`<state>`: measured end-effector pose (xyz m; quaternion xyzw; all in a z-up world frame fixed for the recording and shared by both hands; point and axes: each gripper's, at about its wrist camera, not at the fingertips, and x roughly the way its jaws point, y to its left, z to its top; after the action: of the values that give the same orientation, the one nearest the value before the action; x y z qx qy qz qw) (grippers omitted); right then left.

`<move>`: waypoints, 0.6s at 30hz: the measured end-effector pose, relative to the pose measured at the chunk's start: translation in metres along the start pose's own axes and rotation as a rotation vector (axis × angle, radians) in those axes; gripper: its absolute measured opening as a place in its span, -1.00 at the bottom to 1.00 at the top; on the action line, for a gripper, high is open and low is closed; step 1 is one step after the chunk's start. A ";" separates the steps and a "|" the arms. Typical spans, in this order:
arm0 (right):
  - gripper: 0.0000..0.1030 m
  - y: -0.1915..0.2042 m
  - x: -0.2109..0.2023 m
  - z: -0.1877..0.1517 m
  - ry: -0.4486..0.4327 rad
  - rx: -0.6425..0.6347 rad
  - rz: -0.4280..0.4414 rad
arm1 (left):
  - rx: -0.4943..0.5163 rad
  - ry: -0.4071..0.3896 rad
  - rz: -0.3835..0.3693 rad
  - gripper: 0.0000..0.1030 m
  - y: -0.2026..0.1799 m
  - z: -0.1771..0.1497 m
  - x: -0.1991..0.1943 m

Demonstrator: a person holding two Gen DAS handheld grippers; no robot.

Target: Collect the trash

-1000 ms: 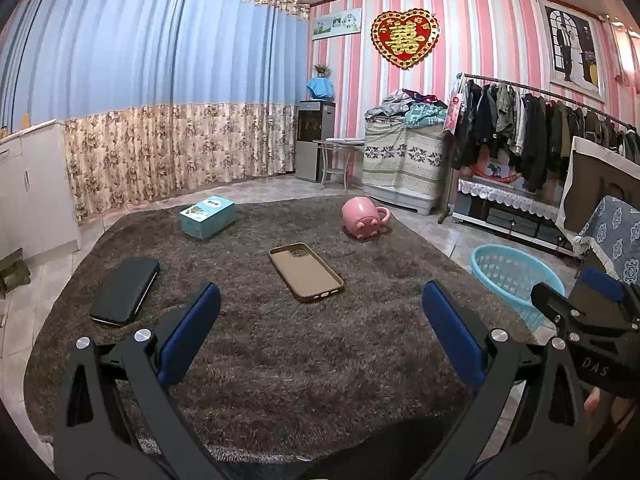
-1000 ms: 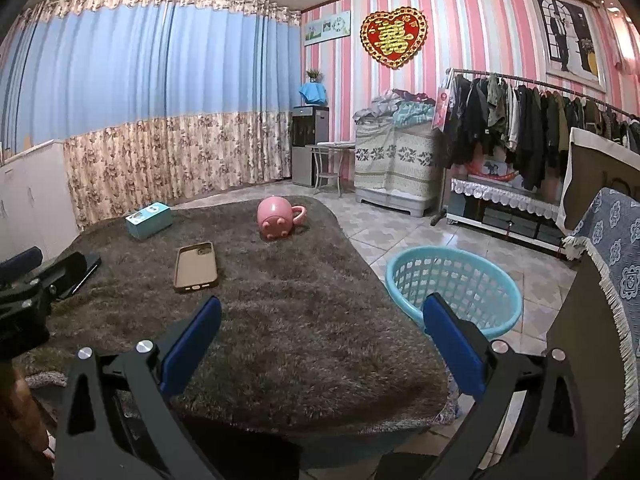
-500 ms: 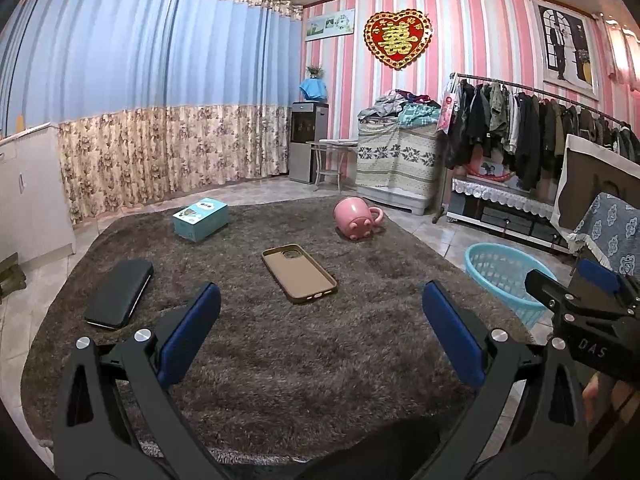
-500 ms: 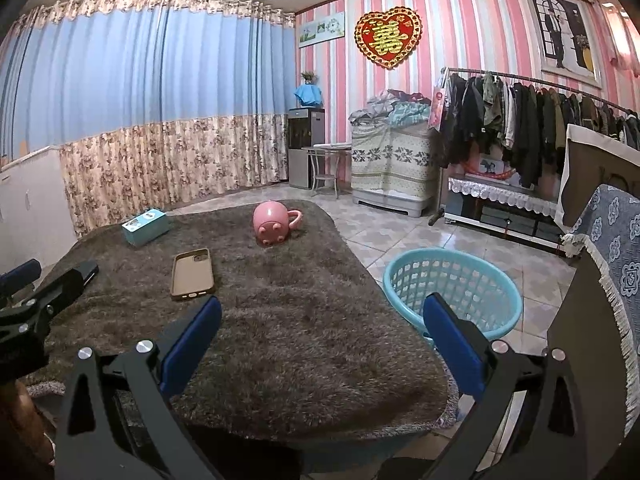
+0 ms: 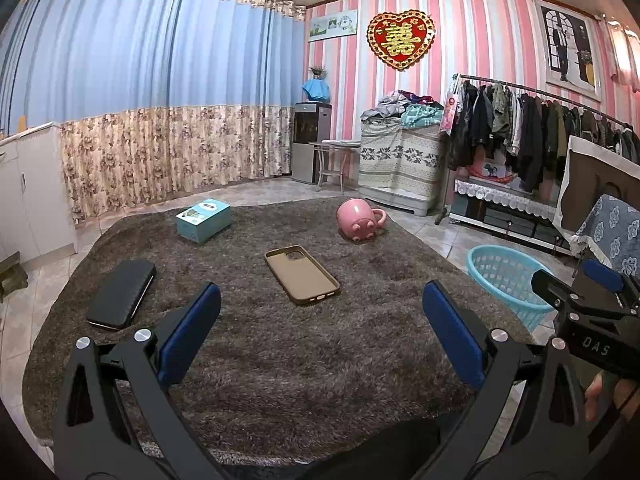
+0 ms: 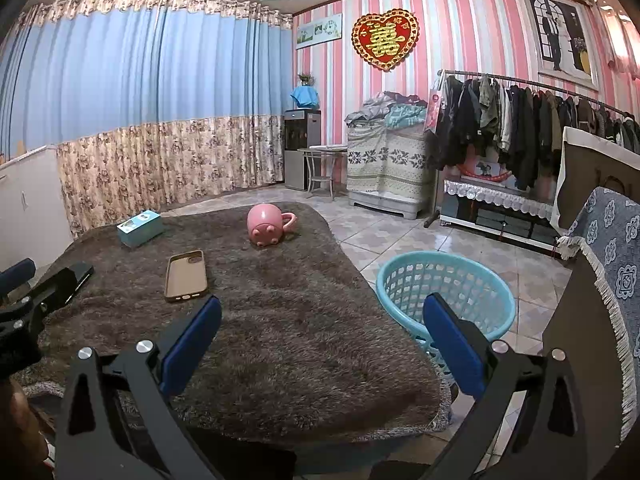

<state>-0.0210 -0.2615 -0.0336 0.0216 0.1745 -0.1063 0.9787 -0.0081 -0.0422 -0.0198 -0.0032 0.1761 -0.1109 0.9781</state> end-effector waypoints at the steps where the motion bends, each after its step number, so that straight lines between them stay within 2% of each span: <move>1: 0.91 0.000 0.000 0.000 0.000 0.000 -0.001 | -0.001 -0.001 0.002 0.90 0.000 0.000 -0.001; 18: 0.91 -0.001 0.000 0.000 -0.006 -0.002 0.000 | -0.004 -0.018 0.010 0.90 0.001 0.003 -0.005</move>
<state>-0.0212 -0.2622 -0.0334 0.0205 0.1715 -0.1064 0.9792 -0.0109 -0.0402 -0.0153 -0.0052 0.1674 -0.1054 0.9802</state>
